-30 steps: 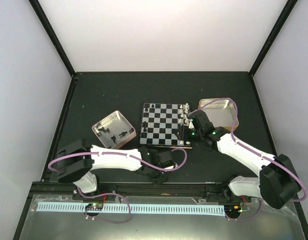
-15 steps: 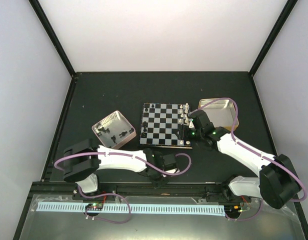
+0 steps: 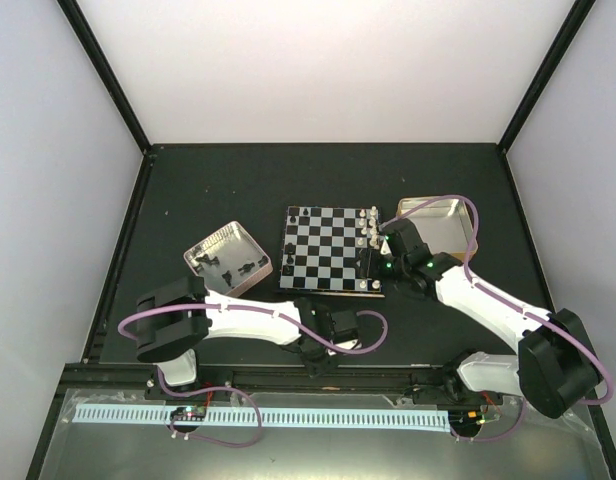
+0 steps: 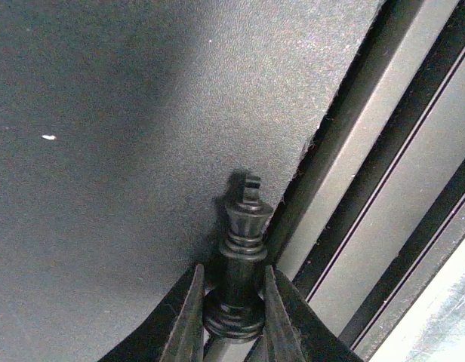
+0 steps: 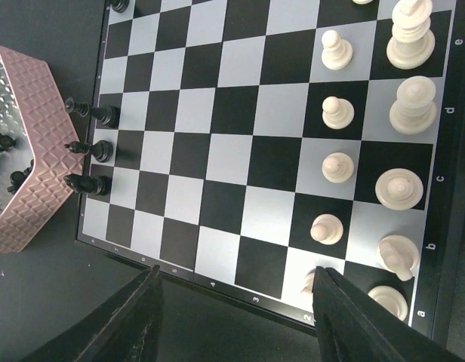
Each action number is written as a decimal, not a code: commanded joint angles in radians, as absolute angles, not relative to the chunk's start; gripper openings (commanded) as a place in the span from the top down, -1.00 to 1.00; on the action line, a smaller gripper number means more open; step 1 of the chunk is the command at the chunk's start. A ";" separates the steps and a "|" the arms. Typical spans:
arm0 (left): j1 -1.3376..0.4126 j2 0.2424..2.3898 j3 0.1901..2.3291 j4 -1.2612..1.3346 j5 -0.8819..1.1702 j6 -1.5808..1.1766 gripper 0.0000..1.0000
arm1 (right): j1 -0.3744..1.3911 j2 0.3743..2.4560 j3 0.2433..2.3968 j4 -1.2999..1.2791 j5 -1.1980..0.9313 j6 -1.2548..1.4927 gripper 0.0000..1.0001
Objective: Set up the chess pieces on the board
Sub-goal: Pick up the chess piece at the center of the board, then place the chess piece on the chessboard.
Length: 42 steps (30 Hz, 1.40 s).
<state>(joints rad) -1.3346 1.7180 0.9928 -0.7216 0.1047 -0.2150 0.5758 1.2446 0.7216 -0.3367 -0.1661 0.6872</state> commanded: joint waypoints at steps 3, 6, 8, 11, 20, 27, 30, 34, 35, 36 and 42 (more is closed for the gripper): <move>-1.339 1.680 0.987 -0.724 0.038 -0.202 0.82 | 0.555 1.236 0.744 -0.310 -0.196 0.701 -0.09; -1.321 1.631 0.980 -0.707 -0.050 -0.216 0.83 | 0.532 1.214 0.744 -0.293 -0.246 0.705 -0.09; -1.292 1.588 0.973 -0.684 -0.072 -0.215 0.83 | 0.509 1.195 0.743 -0.280 -0.284 0.709 -0.09; -1.240 1.519 0.954 -0.627 -0.070 -0.218 0.83 | 0.476 1.169 0.741 -0.268 -0.328 0.720 -0.09; -1.025 1.317 0.900 -0.419 0.057 -0.294 0.83 | 0.446 1.125 0.766 -0.247 -0.430 0.647 -0.11; -0.871 1.201 0.844 -0.226 0.264 -0.338 0.78 | 0.456 1.161 0.786 -0.150 -0.694 0.597 -0.16; -0.841 1.193 0.841 -0.200 0.312 -0.326 0.78 | 0.480 1.176 0.801 -0.137 -0.763 0.564 -0.21; -0.815 1.182 0.824 -0.177 0.345 -0.320 0.78 | 0.514 1.209 0.831 -0.155 -0.837 0.516 -0.23; -0.814 1.185 0.820 -0.176 0.343 -0.326 0.78 | 0.520 1.220 0.834 -0.156 -0.858 0.506 -0.22; -0.812 1.188 0.818 -0.181 0.347 -0.329 0.78 | 0.522 1.231 0.835 -0.156 -0.877 0.505 -0.19; -0.810 1.193 0.796 -0.172 0.360 -0.329 0.78 | 0.526 1.247 0.824 -0.155 -0.923 0.501 0.02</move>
<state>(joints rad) -0.8165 1.2041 0.8070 -0.2157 0.3206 -0.3233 0.5217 1.2465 0.8169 -0.1677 -0.8471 0.5270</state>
